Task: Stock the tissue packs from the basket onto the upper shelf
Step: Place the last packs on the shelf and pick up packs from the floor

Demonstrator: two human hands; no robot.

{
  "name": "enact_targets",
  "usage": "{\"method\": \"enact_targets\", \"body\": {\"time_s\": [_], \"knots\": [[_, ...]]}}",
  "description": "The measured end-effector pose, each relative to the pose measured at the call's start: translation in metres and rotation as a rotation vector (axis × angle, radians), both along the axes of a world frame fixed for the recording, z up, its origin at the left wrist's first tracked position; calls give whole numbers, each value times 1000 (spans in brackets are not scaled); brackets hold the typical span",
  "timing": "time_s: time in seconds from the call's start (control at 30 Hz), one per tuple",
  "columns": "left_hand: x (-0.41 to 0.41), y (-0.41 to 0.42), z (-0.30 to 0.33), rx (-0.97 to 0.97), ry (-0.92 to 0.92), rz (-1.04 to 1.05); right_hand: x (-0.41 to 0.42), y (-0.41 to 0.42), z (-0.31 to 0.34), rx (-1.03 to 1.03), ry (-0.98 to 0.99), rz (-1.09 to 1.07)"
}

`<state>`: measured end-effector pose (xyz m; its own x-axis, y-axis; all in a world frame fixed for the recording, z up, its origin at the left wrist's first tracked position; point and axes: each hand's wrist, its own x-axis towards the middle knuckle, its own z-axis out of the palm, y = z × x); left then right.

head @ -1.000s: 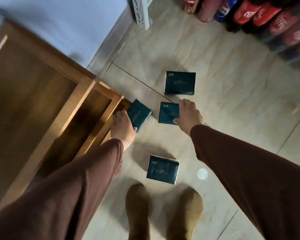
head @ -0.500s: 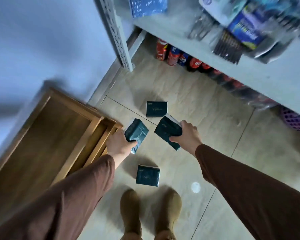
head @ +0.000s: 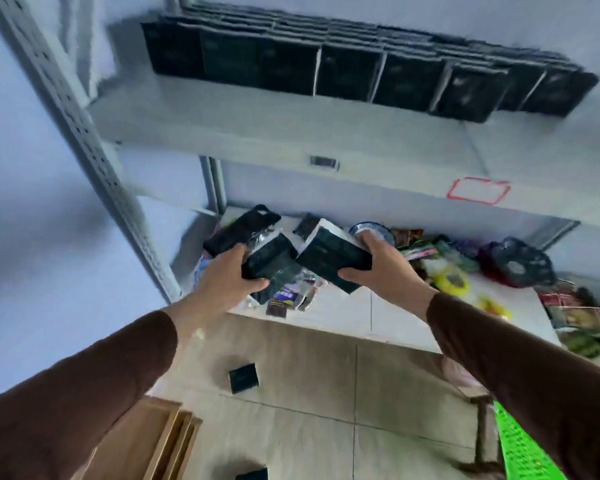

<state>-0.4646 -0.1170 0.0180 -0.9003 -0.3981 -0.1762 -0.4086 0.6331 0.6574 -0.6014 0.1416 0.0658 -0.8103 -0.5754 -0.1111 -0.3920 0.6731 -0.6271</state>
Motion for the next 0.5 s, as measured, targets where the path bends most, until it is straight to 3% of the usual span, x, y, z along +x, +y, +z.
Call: {"method": "enact_targets", "body": {"time_s": [0.2, 0.5], "knots": [[-53, 84, 162, -303, 253, -271, -14, 117, 177, -118, 248, -80], [-178, 254, 277, -622, 400, -502, -107, 294, 263, -143, 385, -237]]}}
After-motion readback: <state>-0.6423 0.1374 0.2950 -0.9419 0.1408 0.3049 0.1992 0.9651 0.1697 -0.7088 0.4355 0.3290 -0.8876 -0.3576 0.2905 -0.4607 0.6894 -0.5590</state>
